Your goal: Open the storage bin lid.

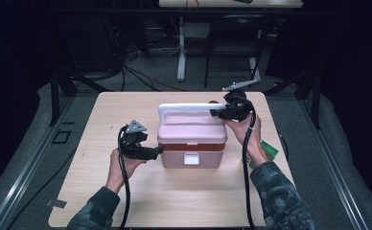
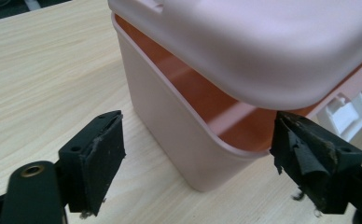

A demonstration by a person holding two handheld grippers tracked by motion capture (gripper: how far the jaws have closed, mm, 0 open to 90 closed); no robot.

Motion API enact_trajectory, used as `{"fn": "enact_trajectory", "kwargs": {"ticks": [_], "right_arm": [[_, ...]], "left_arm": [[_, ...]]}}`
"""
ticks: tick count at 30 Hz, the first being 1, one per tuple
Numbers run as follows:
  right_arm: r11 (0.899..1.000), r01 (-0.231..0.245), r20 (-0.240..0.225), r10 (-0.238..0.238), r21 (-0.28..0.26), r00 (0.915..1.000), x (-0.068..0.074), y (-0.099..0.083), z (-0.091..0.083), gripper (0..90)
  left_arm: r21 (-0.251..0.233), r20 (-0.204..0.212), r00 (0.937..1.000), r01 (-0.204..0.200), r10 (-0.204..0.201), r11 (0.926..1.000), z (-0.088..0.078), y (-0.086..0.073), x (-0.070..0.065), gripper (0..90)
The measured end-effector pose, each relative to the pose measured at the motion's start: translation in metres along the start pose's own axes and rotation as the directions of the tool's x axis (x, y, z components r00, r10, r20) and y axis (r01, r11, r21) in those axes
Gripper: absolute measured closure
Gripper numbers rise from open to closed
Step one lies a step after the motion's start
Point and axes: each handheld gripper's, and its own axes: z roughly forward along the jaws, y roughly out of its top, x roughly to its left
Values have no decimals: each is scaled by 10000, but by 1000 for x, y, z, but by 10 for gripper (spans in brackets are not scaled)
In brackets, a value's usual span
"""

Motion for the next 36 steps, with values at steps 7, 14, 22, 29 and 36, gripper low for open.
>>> {"fn": "enact_trajectory", "kwargs": {"ticks": [7,14,22,29,36], "right_arm": [[9999,-151,48,150,42,9999,-2,4,0,737],[10000,-57,160,57,20,9999,-3,6,0,721],[9999,97,386,-95,-45,9992,-2,8,0,713],[9997,162,661,-150,-185,9977,-8,13,-6,700],[9997,120,810,-101,-222,9967,-12,20,-7,706]], "left_arm": [[7,-198,9997,134,-134,9999,7,2,-2,331],[176,-381,9977,565,-558,9982,18,2,-3,531],[260,-609,9952,786,-769,9966,23,3,-9,641],[277,-660,9950,764,-744,9967,23,4,-10,668],[297,-646,9958,670,-650,9973,23,4,-9,666]]}}
